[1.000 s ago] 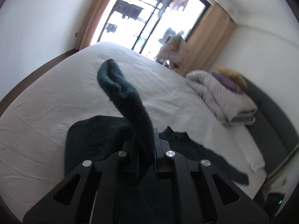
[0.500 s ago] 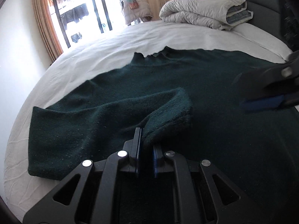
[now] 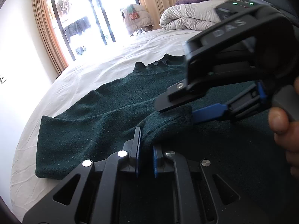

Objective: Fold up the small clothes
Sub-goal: 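Fold the held sleeve across the sweater body with the left tool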

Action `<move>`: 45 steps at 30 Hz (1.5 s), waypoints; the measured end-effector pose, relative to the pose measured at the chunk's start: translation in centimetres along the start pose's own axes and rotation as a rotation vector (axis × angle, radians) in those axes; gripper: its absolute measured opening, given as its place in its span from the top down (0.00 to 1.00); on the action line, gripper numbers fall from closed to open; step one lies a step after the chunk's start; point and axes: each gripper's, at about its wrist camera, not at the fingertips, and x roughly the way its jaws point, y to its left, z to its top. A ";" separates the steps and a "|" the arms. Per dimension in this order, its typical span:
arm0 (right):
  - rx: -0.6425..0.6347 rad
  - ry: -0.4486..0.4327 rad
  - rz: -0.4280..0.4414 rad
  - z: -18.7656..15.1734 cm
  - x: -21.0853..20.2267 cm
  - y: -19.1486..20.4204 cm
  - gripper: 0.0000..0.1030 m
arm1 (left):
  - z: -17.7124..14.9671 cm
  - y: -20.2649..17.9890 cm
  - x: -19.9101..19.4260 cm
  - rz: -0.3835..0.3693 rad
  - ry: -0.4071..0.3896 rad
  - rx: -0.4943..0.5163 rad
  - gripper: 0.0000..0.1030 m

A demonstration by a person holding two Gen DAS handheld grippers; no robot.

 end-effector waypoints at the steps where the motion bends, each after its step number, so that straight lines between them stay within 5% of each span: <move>1: -0.006 0.004 -0.001 0.2 0.2 0.1 0.54 | -0.1 0.0 -0.1 0.004 -0.001 0.002 0.91; 7: -0.112 -0.028 -0.112 0.1 0.6 1.3 0.90 | 0.0 0.1 0.1 0.003 0.008 0.004 0.91; 12: -0.235 -0.080 -0.207 -0.3 0.1 3.0 0.92 | 0.3 0.7 -0.7 -0.028 -0.005 -0.024 0.89; 17: -0.346 -0.167 -0.269 -0.3 -1.9 4.8 0.93 | 0.7 4.2 -4.8 -0.152 -0.079 -0.207 0.89; 21: -0.362 -0.212 -0.313 0.7 -4.2 4.3 0.93 | 1.6 8.6 -7.2 -0.155 -0.158 -0.322 0.86; 23: -0.365 -0.220 -0.330 1.4 -4.8 4.0 0.93 | 2.2 11.0 -6.9 -0.147 -0.152 -0.365 0.78; 32: -0.312 -0.276 -0.435 5.3 -8.1 0.5 0.93 | 1.6 22.1 -2.9 -0.161 -0.066 -0.675 0.77; 39: -0.277 -0.289 -0.492 6.9 -8.8 -1.6 0.93 | 2.0 22.1 1.0 -0.169 0.064 -0.601 0.77; 45: -0.277 -0.272 -0.521 7.6 -7.9 -2.3 0.93 | 2.4 18.2 4.1 -0.210 0.153 -0.499 0.77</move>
